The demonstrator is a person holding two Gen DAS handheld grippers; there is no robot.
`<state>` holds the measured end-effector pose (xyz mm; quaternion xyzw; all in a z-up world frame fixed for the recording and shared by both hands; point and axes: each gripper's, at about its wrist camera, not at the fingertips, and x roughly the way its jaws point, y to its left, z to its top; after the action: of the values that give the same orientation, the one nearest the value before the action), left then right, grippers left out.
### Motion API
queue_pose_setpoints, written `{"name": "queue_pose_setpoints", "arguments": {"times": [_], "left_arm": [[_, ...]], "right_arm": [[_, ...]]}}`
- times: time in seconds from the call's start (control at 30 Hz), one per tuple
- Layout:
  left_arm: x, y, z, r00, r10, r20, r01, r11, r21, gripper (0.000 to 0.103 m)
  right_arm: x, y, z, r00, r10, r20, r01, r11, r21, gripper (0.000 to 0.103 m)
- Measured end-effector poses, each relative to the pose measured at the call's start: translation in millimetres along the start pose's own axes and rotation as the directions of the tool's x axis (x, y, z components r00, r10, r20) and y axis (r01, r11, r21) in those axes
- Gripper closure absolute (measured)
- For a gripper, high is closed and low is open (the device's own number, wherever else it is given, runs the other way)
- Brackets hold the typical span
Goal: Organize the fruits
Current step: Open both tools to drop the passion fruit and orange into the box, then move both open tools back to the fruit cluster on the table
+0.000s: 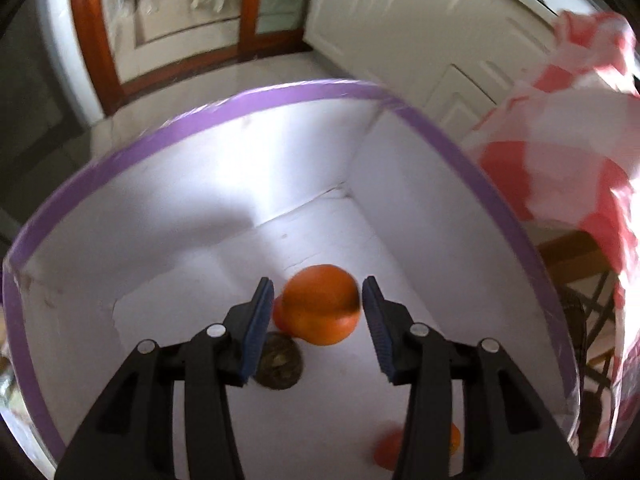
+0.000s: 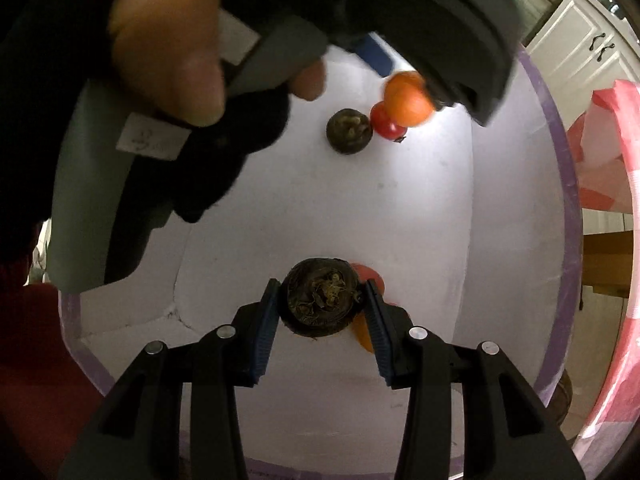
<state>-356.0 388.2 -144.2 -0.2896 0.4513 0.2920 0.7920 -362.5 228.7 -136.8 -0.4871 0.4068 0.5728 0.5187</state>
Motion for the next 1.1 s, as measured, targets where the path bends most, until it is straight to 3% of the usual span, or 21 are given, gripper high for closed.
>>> {"name": "queue_pose_setpoints", "arguments": {"times": [0.07,0.13,0.23,0.3,0.37,0.43,0.5,0.53,0.6,0.7,0.77,0.8,0.87,0.93,0.97,1.0,1.03,1.1], "left_arm": [[1.1,-5.1,0.7,1.000,-0.002,-0.001,0.002,1.000,0.011,0.049],[1.2,-5.3,2.0,1.000,-0.015,-0.010,0.015,1.000,-0.005,0.034],[-9.3,2.7,7.4,1.000,-0.014,0.018,0.015,0.999,-0.051,0.023],[-22.8,7.5,13.2,0.998,0.016,0.068,-0.010,0.997,-0.077,0.023],[-50.2,12.8,18.8,0.982,0.072,0.176,-0.050,0.991,-0.127,0.020],[-82.8,14.4,23.8,0.944,0.131,0.302,-0.079,0.981,-0.176,0.012],[-121.8,6.6,27.5,0.881,0.163,0.445,-0.077,0.976,-0.205,0.004],[-138.3,-0.4,29.2,0.851,0.161,0.501,-0.067,0.977,-0.200,0.002],[-166.8,-25.2,33.3,0.803,0.125,0.582,-0.047,0.988,-0.148,0.002],[-198.9,-79.4,41.1,0.762,0.008,0.648,-0.023,1.000,0.015,0.002],[-209.2,-122.7,45.9,0.752,-0.076,0.655,-0.007,0.992,0.123,0.002],[-213.8,-153.2,47.5,0.754,-0.148,0.640,0.020,0.979,0.202,0.002],[-212.7,-201.9,50.9,0.775,-0.260,0.576,0.092,0.948,0.304,0.002],[-199.4,-264.9,56.7,0.807,-0.386,0.447,0.207,0.894,0.399,0.002],[-191.2,-291.7,58.0,0.817,-0.418,0.398,0.243,0.875,0.419,0.002],[-183.2,-315.5,57.2,0.825,-0.435,0.362,0.263,0.861,0.435,0.002],[-167.6,-356.5,61.8,0.835,-0.455,0.310,0.289,0.842,0.456,0.002],[-141.7,-404.1,69.1,0.854,-0.458,0.246,0.312,0.830,0.463,0.002]], "right_arm": [[-3.0,-3.4,-1.4,1.000,-0.003,0.006,0.003,1.000,0.016,0.055],[-7.1,-5.3,-2.1,1.000,-0.008,0.022,0.007,0.999,0.034,0.043],[-25.8,-7.4,-6.4,0.996,-0.026,0.084,0.022,0.999,0.045,0.041],[-50.0,-6.7,-9.7,0.985,-0.044,0.169,0.037,0.998,0.045,0.041],[-80.9,-7.2,-14.1,0.964,-0.031,0.265,0.019,0.999,0.048,0.037],[-110.2,-9.6,-20.0,0.934,-0.025,0.356,0.002,0.998,0.066,0.031],[-147.5,-20.7,-29.9,0.887,-0.047,0.460,-0.005,0.994,0.111,0.028],[-170.9,-30.2,-39.5,0.852,-0.075,0.518,-0.004,0.989,0.150,0.026],[-204.9,-48.6,-59.7,0.794,-0.140,0.591,0.001,0.973,0.230,0.022],[-246.1,-81.1,-104.8,0.701,-0.274,0.658,0.011,0.927,0.374,0.016],[-266.2,-106.5,-143.4,0.652,-0.387,0.652,0.022,0.869,0.494,0.016],[-272.1,-119.1,-163.1,0.638,-0.437,0.635,0.024,0.835,0.550,0.016],[-284.3,-145.7,-207.7,0.617,-0.541,0.571,0.028,0.741,0.671,0.016],[-286.3,-169.9,-244.6,0.611,-0.626,0.485,0.040,0.636,0.770,0.016],[-288.2,-188.3,-272.3,0.611,-0.672,0.419,0.036,0.552,0.833,0.016],[-288.7,-200.0,-287.1,0.612,-0.691,0.384,0.028,0.505,0.863,0.016],[-288.9,-218.3,-312.7,0.616,-0.716,0.330,0.010,0.425,0.905,0.016],[-279.1,-249.3,-345.6,0.626,-0.736,0.258,-0.021,0.315,0.949,0.016]]}}
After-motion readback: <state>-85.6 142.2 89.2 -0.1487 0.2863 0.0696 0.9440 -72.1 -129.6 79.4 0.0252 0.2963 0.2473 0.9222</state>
